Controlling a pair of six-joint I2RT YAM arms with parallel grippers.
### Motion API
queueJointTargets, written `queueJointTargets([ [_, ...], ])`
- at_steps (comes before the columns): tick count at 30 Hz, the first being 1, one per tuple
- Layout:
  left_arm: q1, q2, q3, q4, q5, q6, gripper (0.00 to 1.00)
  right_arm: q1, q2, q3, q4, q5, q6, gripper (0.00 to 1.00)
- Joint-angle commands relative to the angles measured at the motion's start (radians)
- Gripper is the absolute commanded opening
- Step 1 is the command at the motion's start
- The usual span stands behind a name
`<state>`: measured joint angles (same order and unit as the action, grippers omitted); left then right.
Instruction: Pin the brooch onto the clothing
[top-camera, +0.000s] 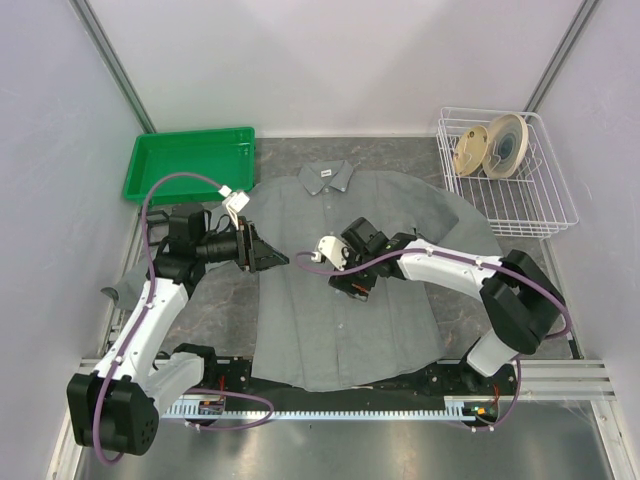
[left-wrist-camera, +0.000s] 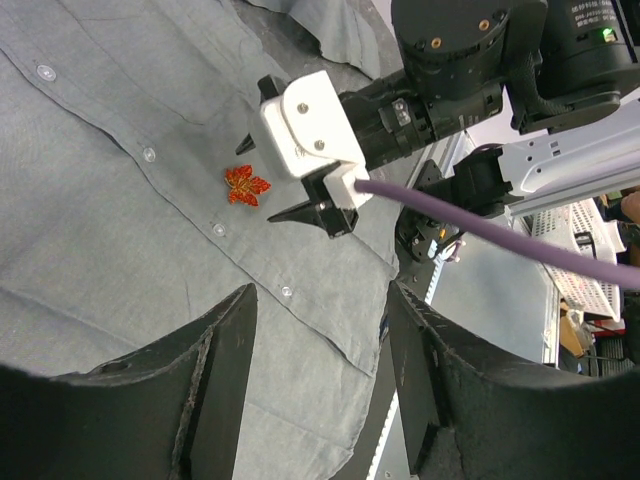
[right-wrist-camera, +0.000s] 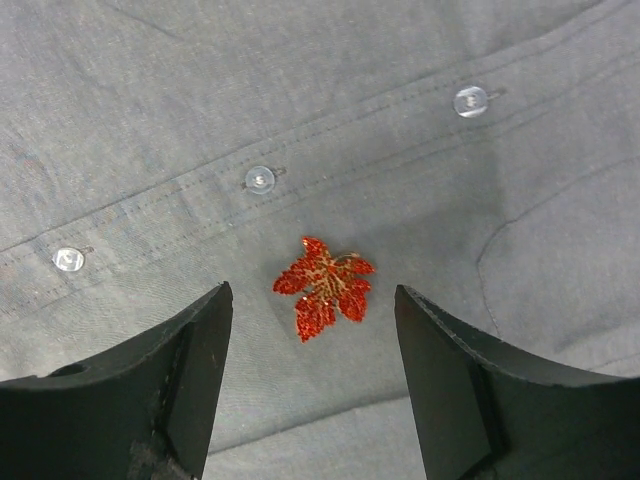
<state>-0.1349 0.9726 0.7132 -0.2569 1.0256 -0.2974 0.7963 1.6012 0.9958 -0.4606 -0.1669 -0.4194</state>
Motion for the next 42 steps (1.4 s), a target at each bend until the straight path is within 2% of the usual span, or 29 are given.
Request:
queueJointTargets([
  [1, 0.008, 0.002, 0.017, 0.027, -0.002, 0.011, 0.61, 0.032, 0.023, -0.013, 0.037, 0.023, 0.005, 0.74],
  [6, 0.008, -0.003, 0.017, 0.025, -0.001, 0.011, 0.61, 0.037, 0.054, -0.006, 0.017, 0.043, -0.016, 0.72],
  [12, 0.009, -0.003, 0.019, 0.022, 0.004, 0.015, 0.6, 0.037, 0.06, 0.006, 0.02, 0.086, -0.007, 0.57],
  [15, 0.011, -0.002, 0.023, 0.024, -0.001, 0.018, 0.6, 0.037, 0.065, 0.017, 0.023, 0.107, 0.004, 0.43],
  [18, 0.014, 0.005, 0.029, 0.018, 0.007, 0.024, 0.6, 0.037, 0.048, 0.03, 0.02, 0.098, 0.018, 0.2],
  [21, 0.015, 0.008, 0.032, 0.015, 0.014, 0.026, 0.6, 0.035, 0.028, 0.05, 0.008, 0.098, 0.022, 0.06],
  [24, 0.017, 0.008, 0.034, 0.013, 0.019, 0.027, 0.6, 0.035, 0.011, 0.073, -0.009, 0.101, 0.022, 0.0],
  [32, 0.02, 0.012, 0.034, 0.013, 0.016, 0.043, 0.6, 0.034, -0.049, 0.063, -0.012, 0.13, -0.031, 0.02],
  [33, 0.021, 0.011, 0.031, 0.015, 0.004, 0.043, 0.6, 0.034, -0.058, 0.05, 0.0, 0.141, -0.038, 0.23],
  [34, 0.023, 0.005, 0.029, 0.018, 0.001, 0.04, 0.61, 0.035, -0.072, 0.015, 0.029, 0.153, -0.054, 0.37],
  [36, 0.026, -0.002, 0.02, 0.037, -0.001, 0.02, 0.61, 0.055, -0.087, -0.022, 0.063, 0.207, -0.071, 0.58],
  [38, 0.027, -0.002, 0.016, 0.044, -0.004, 0.006, 0.62, 0.079, -0.115, -0.066, 0.108, 0.239, -0.082, 0.63],
  [42, 0.029, 0.003, 0.014, 0.048, -0.005, 0.0, 0.62, 0.127, -0.141, -0.121, 0.158, 0.303, -0.116, 0.63],
])
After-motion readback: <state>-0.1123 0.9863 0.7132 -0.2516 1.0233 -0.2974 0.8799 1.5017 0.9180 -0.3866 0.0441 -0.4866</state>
